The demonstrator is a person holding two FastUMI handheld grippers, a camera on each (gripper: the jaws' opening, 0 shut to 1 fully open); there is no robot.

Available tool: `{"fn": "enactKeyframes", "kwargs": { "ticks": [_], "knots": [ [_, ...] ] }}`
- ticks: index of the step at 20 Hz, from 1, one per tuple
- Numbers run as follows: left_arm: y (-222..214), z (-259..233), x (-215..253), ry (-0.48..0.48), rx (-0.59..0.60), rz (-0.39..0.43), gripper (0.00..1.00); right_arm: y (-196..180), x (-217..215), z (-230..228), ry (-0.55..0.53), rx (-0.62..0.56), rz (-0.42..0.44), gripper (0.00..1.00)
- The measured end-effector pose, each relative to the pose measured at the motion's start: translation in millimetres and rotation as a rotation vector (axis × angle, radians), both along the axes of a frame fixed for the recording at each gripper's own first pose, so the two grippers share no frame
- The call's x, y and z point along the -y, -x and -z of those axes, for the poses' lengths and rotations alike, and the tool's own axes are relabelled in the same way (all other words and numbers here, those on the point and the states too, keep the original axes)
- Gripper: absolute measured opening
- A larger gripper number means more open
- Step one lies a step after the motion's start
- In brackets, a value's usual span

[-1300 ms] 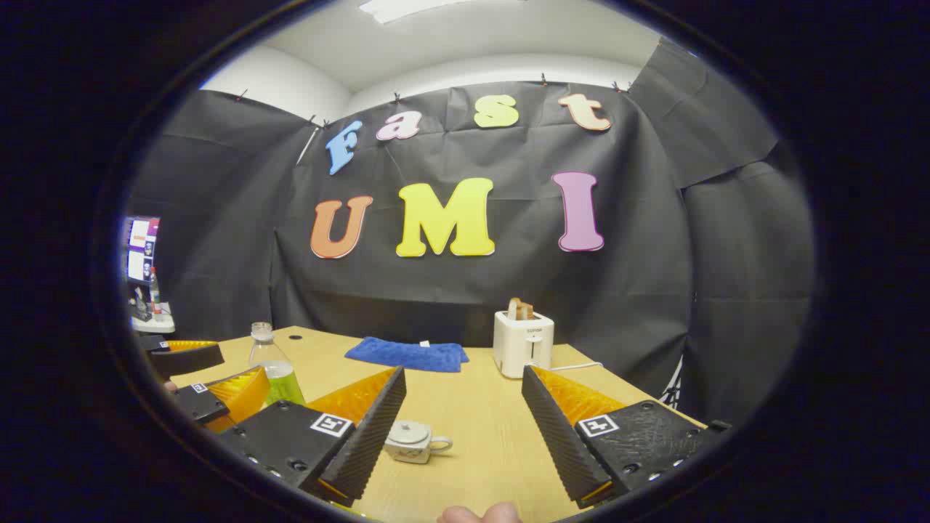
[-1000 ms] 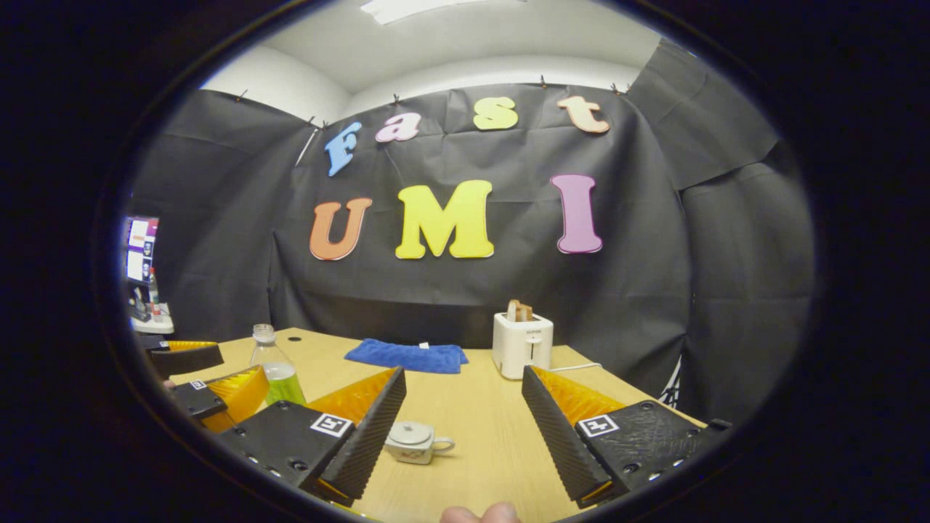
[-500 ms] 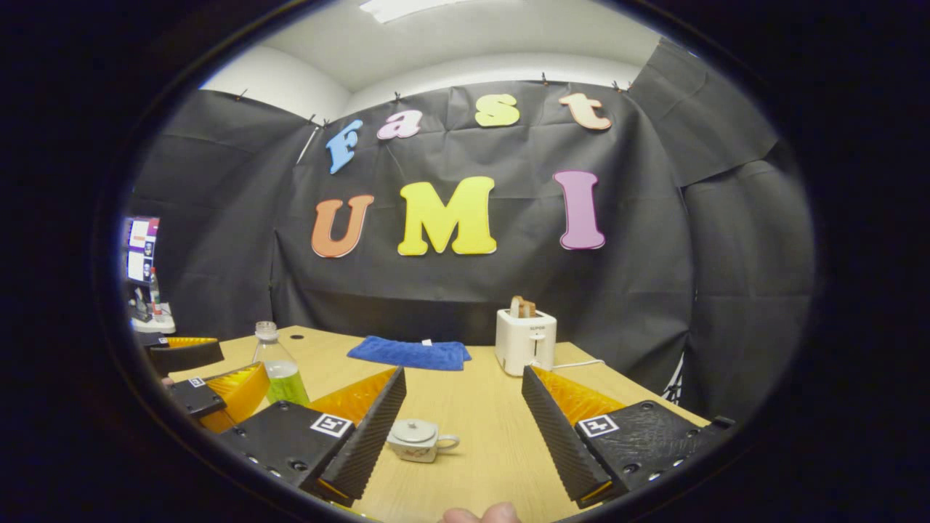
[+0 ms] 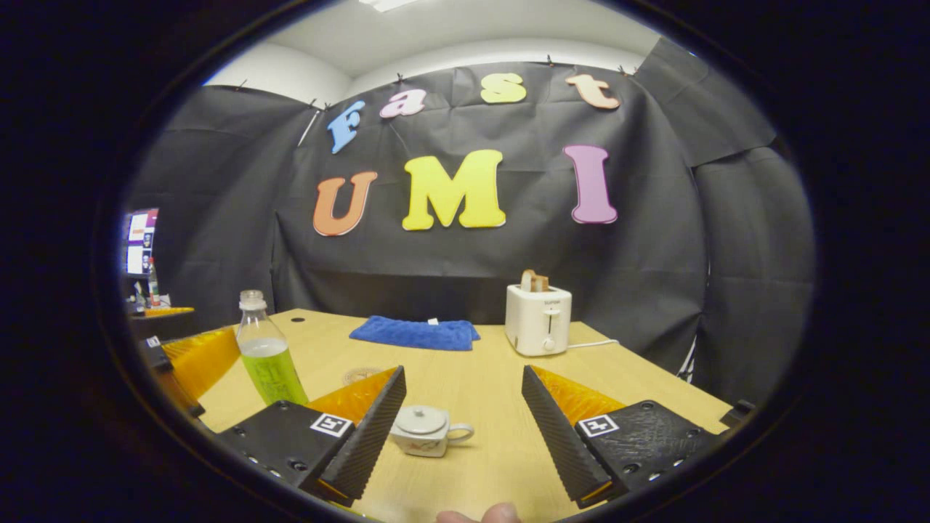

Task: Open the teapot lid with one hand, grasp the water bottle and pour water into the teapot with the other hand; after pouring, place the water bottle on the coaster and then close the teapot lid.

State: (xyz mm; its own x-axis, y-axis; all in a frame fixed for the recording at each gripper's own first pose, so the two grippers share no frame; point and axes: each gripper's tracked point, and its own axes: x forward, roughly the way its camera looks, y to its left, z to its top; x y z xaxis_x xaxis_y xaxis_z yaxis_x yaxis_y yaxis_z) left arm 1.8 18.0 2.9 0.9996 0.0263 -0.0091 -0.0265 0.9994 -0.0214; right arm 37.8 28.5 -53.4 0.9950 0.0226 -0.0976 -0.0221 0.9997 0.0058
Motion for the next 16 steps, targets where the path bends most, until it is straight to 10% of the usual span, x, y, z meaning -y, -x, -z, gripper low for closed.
{"fn": "enactKeyframes", "kwargs": {
  "ticks": [10,16],
  "knots": [
    [-5.6,1.1,-25.1,0.021,-0.016,-0.036,0.98,-48.0,-27.3,50.9,0.035,-0.109,-0.044,0.96],
    [-7.4,4.3,-28.2,0.024,-0.024,-0.042,0.98,-57.3,-37.1,56.8,0.057,-0.126,-0.065,0.59]
  ]
}}
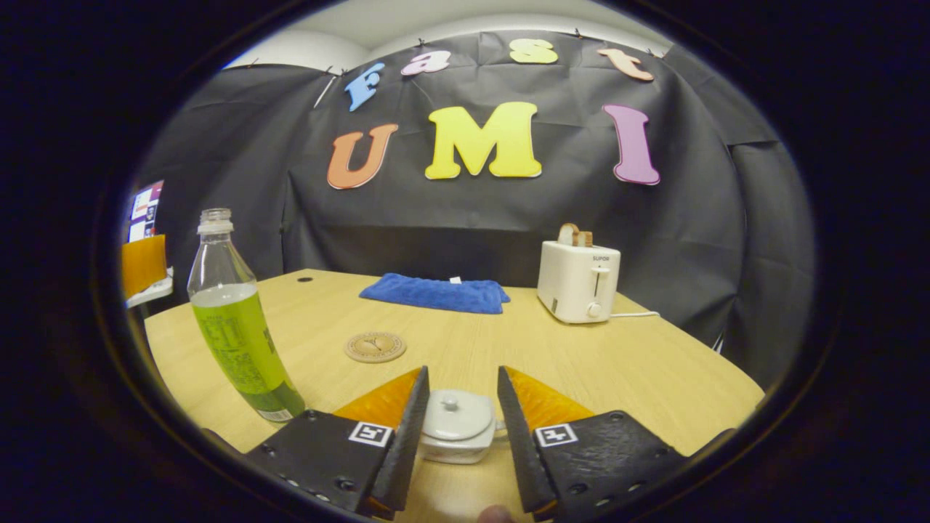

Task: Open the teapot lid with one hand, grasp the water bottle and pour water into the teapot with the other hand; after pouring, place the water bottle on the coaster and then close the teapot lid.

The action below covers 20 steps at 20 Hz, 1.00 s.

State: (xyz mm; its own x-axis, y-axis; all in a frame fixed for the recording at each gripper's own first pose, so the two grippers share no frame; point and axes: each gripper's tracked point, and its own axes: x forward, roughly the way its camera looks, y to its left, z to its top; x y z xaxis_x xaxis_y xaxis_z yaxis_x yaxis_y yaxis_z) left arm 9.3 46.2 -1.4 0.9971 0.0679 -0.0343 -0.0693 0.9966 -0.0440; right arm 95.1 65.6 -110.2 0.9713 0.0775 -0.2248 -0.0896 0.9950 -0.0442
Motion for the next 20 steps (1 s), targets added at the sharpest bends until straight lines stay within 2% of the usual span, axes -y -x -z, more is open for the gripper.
{"fn": "enactKeyframes", "kwargs": {
  "ticks": [2,3,4,7,9,10,11,15,20],
  "knots": [
    [-1.3,2.6,-3.0,0.001,-0.006,-0.003,0.98,-1.0,-2.9,0.8,0.013,-0.002,-0.007,0.41],
    [-1.1,3.4,-3.7,0.003,-0.01,-0.005,0.98,-0.5,-4.7,2.5,0.015,-0.01,-0.011,0.36],
    [-1.5,3.6,-4.2,0.005,-0.01,-0.005,0.98,1.3,-6.5,1.0,0.015,-0.01,-0.02,0.43],
    [-2.6,4.4,-5.2,0.0,-0.01,-0.006,0.98,-1.3,-4.8,4.4,0.026,-0.012,-0.007,0.07],
    [-3.3,7.2,-3.9,0.004,-0.019,-0.001,0.98,-4.3,-9.5,3.1,0.027,-0.005,-0.033,0.08],
    [-4.5,8.6,-2.6,0.007,-0.023,0.002,0.98,15.4,-6.8,0.9,0.024,-0.014,-0.026,0.08],
    [-4.3,11.0,-1.1,0.009,-0.027,0.005,0.98,1.5,-8.5,4.3,0.034,-0.01,-0.03,0.0],
    [-9.7,25.0,2.2,0.003,-0.06,0.011,0.98,-0.1,-8.1,-2.9,0.006,0.005,-0.054,0.0],
    [-14.2,51.7,9.3,0.049,-0.119,0.04,0.98,1.1,-2.5,-28.4,-0.038,0.047,-0.066,0.0]
  ]
}}
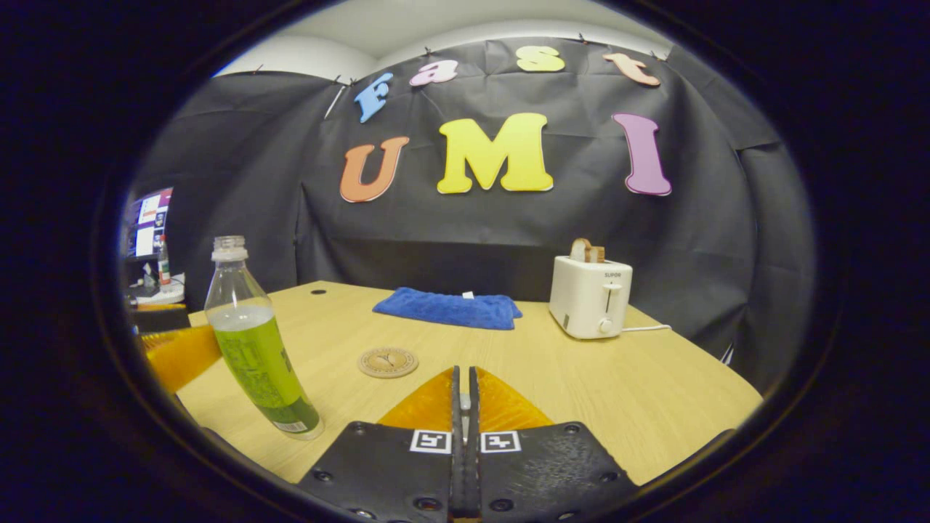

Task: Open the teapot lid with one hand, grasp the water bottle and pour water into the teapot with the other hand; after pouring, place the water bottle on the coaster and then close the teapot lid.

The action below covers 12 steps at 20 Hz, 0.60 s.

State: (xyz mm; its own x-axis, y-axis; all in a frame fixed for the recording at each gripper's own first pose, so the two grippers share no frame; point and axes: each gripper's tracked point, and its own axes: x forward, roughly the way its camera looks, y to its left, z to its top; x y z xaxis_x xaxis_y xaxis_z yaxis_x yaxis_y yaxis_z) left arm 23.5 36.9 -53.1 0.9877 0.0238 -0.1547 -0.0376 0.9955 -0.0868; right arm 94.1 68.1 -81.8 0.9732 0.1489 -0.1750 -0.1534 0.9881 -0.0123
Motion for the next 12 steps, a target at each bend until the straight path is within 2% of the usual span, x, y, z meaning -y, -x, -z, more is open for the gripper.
{"fn": "enactKeyframes", "kwargs": {
  "ticks": [7,12],
  "knots": [
    [-17.8,40.0,14.4,0.063,-0.103,0.059,0.98,15.0,17.8,-19.2,0.004,0.031,0.015,0.0],
    [-29.2,50.4,18.6,0.054,-0.125,0.072,0.98,17.9,23.0,-20.0,0.02,0.028,0.017,0.0]
  ]
}}
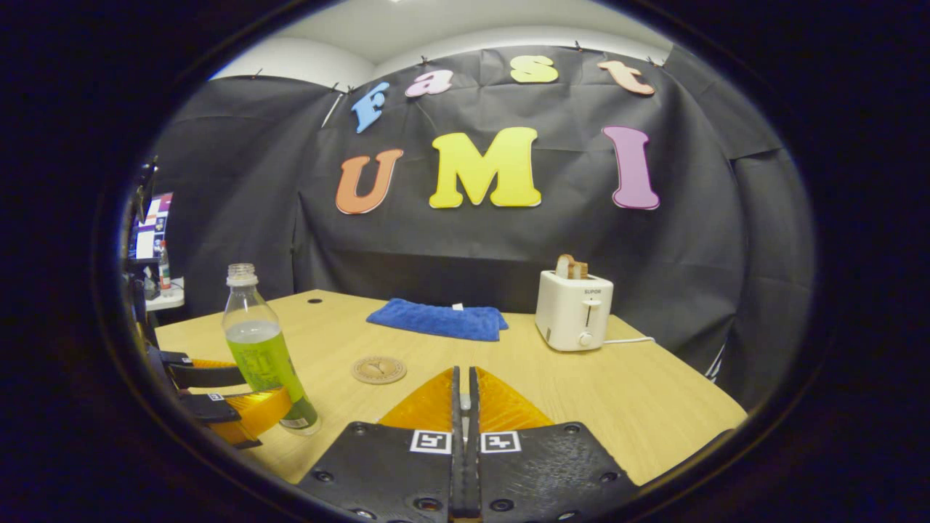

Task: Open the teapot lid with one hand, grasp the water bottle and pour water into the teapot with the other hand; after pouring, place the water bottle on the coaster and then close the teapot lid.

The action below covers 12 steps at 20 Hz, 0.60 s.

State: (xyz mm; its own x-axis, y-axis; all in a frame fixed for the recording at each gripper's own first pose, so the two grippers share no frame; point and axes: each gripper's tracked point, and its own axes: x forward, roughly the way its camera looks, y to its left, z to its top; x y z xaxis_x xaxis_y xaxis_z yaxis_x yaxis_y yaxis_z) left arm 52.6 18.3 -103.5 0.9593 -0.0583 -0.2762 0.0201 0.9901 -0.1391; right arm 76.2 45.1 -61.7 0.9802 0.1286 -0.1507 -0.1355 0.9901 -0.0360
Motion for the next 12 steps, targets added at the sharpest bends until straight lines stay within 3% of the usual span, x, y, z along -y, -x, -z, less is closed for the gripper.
{"fn": "enactKeyframes", "kwargs": {
  "ticks": [5,8,12],
  "knots": [
    [-6.1,5.2,2.5,0.004,-0.011,0.018,0.98,2.1,4.8,0.8,-0.006,-0.009,-0.002,0.0],
    [-8.0,2.7,4.9,-0.013,-0.001,0.028,0.85,4.1,9.7,-2.6,-0.011,-0.003,0.005,0.0],
    [-10.8,1.1,4.7,-0.061,-0.014,0.03,0.79,7.1,15.0,-4.4,-0.013,0.003,0.008,0.0]
  ]
}}
